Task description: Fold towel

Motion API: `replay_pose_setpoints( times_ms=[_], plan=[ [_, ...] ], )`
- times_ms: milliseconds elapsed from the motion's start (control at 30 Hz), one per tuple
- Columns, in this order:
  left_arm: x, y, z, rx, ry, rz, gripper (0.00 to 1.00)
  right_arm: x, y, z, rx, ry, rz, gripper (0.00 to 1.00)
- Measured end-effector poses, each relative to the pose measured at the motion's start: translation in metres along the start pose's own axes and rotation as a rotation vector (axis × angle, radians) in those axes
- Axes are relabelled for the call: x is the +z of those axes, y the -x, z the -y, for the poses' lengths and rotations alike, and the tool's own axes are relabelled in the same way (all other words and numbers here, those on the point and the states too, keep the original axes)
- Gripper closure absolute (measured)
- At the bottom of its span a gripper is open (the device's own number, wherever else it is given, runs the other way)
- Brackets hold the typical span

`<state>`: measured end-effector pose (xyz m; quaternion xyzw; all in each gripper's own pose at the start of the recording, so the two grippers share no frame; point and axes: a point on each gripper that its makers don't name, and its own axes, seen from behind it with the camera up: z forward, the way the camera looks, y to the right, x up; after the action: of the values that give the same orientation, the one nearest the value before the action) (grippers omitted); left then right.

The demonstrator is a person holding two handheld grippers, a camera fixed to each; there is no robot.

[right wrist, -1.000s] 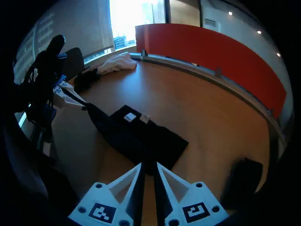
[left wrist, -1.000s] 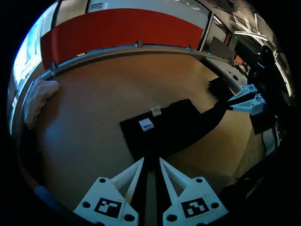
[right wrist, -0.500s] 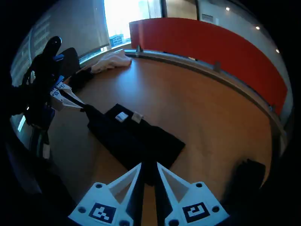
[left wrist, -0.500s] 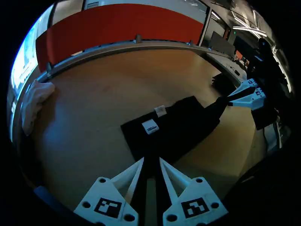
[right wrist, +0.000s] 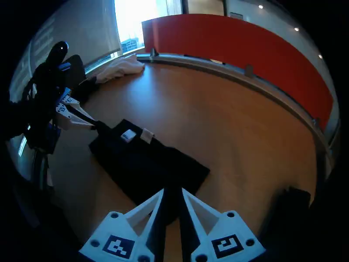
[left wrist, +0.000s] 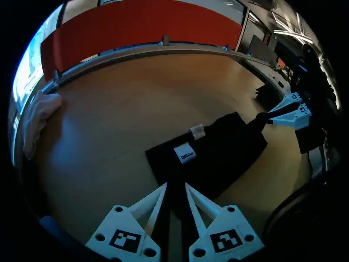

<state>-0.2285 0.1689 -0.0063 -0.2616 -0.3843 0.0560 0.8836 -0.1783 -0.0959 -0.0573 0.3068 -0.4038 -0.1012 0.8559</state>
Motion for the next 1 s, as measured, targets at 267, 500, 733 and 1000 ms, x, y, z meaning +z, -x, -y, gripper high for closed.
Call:
replay_pose_setpoints(
  times_ms=[267,500,733,1000],
  plan=[
    [0.016,0.002,0.009,-0.007,-0.025,0.013,0.82,0.016,0.002,-0.009,0.023,0.022,0.004,0.83],
    [0.032,0.006,0.019,-0.021,-0.069,0.02,0.71,0.033,0.002,-0.02,0.065,0.067,-0.008,0.72],
    [0.04,0.005,0.028,-0.008,-0.112,0.018,0.57,0.04,0.006,-0.032,0.067,0.111,-0.002,0.65],
    [0.041,-0.001,0.036,-0.009,-0.145,0.006,0.37,0.044,0.006,-0.041,0.067,0.144,-0.002,0.48]
  ],
)
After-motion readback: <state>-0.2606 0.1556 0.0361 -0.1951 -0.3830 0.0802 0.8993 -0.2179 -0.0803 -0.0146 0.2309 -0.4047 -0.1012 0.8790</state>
